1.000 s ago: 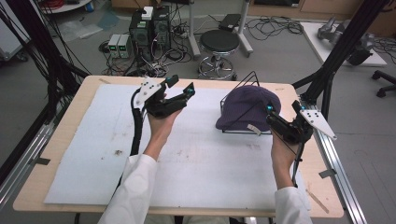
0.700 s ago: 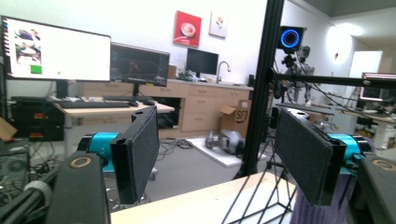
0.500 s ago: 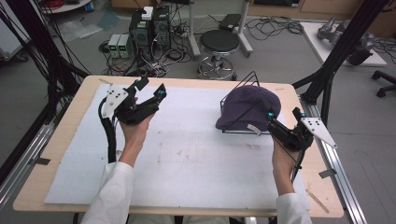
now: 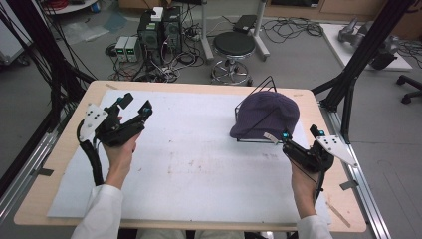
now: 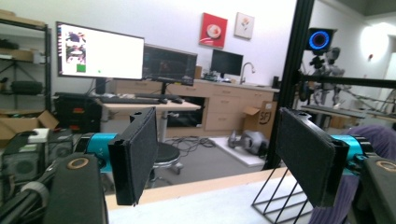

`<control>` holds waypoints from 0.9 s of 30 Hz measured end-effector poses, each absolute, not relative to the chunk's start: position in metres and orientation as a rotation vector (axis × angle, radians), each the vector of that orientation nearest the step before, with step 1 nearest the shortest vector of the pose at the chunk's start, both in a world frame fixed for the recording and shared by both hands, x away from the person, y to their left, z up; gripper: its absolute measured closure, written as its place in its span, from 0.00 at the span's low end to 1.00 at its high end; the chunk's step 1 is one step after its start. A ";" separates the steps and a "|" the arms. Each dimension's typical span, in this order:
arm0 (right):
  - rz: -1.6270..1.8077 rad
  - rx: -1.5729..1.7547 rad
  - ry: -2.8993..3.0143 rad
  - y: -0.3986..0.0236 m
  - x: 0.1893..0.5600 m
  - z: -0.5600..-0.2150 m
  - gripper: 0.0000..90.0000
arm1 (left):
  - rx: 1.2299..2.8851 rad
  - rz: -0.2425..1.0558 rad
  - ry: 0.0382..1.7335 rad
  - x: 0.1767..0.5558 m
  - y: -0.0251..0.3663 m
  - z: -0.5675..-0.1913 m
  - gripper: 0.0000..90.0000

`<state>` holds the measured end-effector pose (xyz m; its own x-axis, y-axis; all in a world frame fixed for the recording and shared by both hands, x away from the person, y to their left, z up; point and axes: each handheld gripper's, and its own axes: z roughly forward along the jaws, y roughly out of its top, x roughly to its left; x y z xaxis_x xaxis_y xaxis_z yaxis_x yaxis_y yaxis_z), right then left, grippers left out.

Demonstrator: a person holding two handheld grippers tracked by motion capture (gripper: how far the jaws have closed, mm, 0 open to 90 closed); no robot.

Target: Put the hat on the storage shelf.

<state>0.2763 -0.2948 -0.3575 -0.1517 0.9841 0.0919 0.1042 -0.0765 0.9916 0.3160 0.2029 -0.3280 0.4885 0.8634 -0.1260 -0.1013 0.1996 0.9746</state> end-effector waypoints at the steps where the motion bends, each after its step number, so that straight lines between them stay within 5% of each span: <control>1: 1.338 1.264 1.362 -0.295 0.275 -0.358 0.13 | 1.179 0.790 0.819 0.314 0.206 -0.329 0.33; 27: 1.276 1.325 1.438 -0.311 0.252 -0.397 0.13 | 1.338 0.906 0.902 0.278 0.275 -0.370 0.29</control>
<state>0.2524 -0.3108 -0.3968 -0.1471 0.9859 0.0801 0.1967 -0.0502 0.9792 0.2776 0.2745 -0.3700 0.3911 0.9202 -0.0169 -0.0203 0.0270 0.9994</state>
